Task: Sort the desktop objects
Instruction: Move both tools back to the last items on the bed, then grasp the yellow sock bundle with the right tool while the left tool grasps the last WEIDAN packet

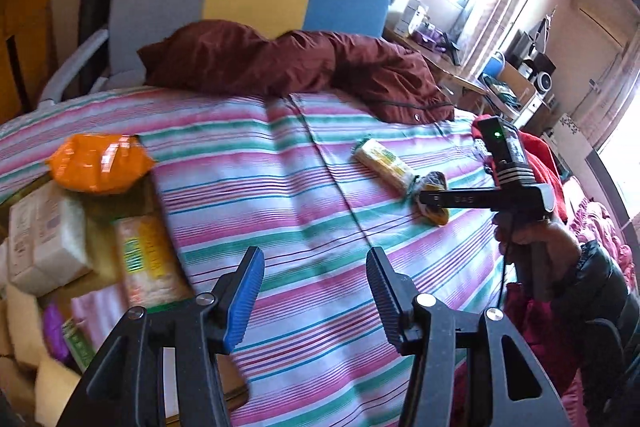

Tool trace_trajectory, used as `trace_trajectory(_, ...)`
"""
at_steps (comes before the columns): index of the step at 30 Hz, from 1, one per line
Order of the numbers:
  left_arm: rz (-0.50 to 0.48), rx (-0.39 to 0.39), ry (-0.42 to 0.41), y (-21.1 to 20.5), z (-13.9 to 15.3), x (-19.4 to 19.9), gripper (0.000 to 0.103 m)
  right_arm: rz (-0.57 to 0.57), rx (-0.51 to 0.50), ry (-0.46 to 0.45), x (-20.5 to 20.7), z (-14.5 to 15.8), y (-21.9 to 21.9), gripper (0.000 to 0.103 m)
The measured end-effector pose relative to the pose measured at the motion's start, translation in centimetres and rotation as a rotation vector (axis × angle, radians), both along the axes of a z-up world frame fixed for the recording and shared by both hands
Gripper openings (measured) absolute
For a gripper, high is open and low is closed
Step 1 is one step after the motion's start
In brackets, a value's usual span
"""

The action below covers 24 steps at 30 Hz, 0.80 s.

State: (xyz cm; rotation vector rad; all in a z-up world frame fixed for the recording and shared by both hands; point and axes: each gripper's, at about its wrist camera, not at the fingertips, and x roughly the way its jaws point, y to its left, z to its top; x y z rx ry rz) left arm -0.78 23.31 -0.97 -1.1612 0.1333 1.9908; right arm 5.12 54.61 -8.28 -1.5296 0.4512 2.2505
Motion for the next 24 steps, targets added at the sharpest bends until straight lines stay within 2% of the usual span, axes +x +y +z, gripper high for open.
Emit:
trace_trajectory(1,-0.006,-0.004,-0.012,0.7,-0.2,-0.1,0.054,0.012,0.003,-0.004,-0.1,-0.1,-0.1,0.047)
trace_trajectory(5,-0.038,-0.011,-0.062,3.6,-0.9,-0.3,0.054,0.045,0.032,-0.007,-0.1,0.3,-0.9,0.030)
trace_trajectory(7,-0.051,-0.015,-0.077,4.8,-1.2,-0.3,0.054,0.025,0.024,0.018,0.3,0.8,-0.6,0.026)
trace_trajectory(12,-0.074,-0.060,-0.056,9.0,-2.3,-0.6,0.053,-0.042,0.046,0.079,1.5,2.5,0.7,0.024)
trace_trajectory(13,-0.079,-0.062,-0.068,9.7,-2.5,-0.8,0.053,-0.051,0.052,0.083,1.6,2.7,0.8,0.024)
trace_trajectory(16,-0.080,-0.040,-0.193,12.3,-3.8,-2.0,0.053,-0.082,0.087,0.092,2.0,3.4,1.2,0.024)
trace_trajectory(24,-0.049,-0.102,-0.257,18.9,-6.3,-4.1,0.052,-0.157,0.083,0.164,3.1,4.8,2.8,0.024)
